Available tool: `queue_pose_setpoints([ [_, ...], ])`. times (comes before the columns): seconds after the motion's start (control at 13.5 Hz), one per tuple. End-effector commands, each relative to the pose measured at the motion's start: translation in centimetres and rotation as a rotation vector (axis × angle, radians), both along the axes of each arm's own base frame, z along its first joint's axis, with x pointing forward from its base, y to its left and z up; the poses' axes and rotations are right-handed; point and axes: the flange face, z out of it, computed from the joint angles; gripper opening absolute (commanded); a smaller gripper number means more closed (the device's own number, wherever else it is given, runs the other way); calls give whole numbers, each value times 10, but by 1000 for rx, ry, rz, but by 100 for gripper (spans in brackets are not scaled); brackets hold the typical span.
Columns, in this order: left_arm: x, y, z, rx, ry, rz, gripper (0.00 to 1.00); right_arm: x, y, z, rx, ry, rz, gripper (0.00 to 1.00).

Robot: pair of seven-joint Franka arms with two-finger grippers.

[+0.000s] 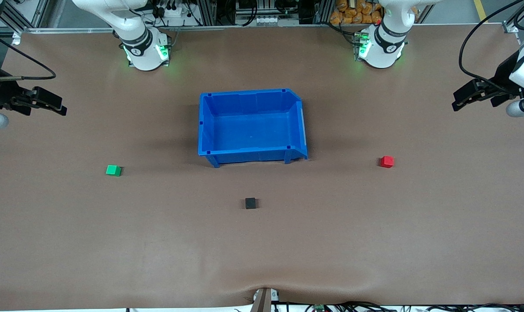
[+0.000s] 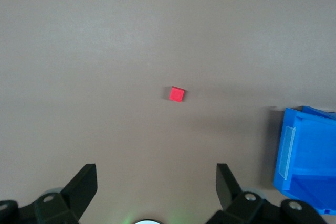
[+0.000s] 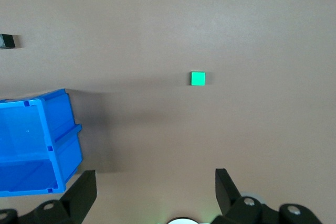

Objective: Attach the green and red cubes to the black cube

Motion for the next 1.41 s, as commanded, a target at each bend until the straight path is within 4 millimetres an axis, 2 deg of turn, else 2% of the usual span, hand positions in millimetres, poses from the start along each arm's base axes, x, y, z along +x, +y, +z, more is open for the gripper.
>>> queue_pose_setpoints([
  [0.0,2,4,6,21,8,0,100,-2,0,5,10,2,-3,100],
  [0.3,3,6,13,18,-4,1,100,-2,-1,7,10,0,0,100],
  [0.52,6,12,5,17,12,-5,100,-2,0,6,10,1,1,100],
  [1.11,4,12,-9,9,55,-12,100,-5,-6,6,8,24,-3,100],
  [1.19,4,11,-11,11,59,-14,100,-7,-8,4,9,38,-4,100],
  [1.34,8,11,-22,5,73,-25,100,-1,-2,-17,6,110,2,100],
])
